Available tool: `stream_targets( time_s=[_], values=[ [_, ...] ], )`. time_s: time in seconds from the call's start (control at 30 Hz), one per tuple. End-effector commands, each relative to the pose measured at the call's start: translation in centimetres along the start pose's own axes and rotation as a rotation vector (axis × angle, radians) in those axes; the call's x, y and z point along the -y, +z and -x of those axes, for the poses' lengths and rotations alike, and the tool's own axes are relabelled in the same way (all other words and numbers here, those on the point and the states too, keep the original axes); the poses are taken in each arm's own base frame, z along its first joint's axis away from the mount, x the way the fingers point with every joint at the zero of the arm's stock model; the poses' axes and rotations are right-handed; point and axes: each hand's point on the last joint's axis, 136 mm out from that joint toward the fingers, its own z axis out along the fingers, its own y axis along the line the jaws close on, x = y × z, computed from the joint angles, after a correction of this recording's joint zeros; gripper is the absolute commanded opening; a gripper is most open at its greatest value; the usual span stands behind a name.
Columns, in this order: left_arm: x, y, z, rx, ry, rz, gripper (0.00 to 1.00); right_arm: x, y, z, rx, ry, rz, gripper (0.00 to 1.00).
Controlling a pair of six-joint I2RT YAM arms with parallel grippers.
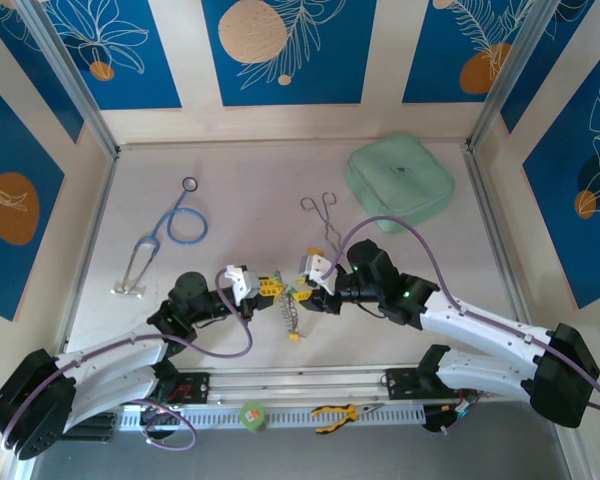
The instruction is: Put the keys on the keyring
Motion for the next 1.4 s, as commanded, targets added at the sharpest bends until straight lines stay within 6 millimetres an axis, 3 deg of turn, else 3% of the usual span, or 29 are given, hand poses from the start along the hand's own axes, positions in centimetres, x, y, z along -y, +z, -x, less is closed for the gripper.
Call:
stream_targets(
  time_s=[0.0, 0.57, 0.9, 1.37],
  values=[
    [0.6, 0.1, 2.0, 0.052, 0.064, -0.035, 0.00, -0.2, 0.0, 1.9, 0.044, 0.042, 0.036, 0.33],
    [0.6, 0.1, 2.2, 0.057, 0.074, -0.034, 0.00, 0.0, 0.9, 1.7, 0.033, 0.074, 0.063, 0.21],
    [0.6, 0.1, 2.1, 0.054, 0.071, -0.031, 0.00, 0.0, 0.8, 2.1, 0.047, 0.080, 0.072, 0.00],
    [0.1, 0.0, 1.6, 0.030, 0.066, -0.003, 0.00, -0.3, -0.7, 4.3, 0.112, 0.037, 0.076, 0.00]
  ],
)
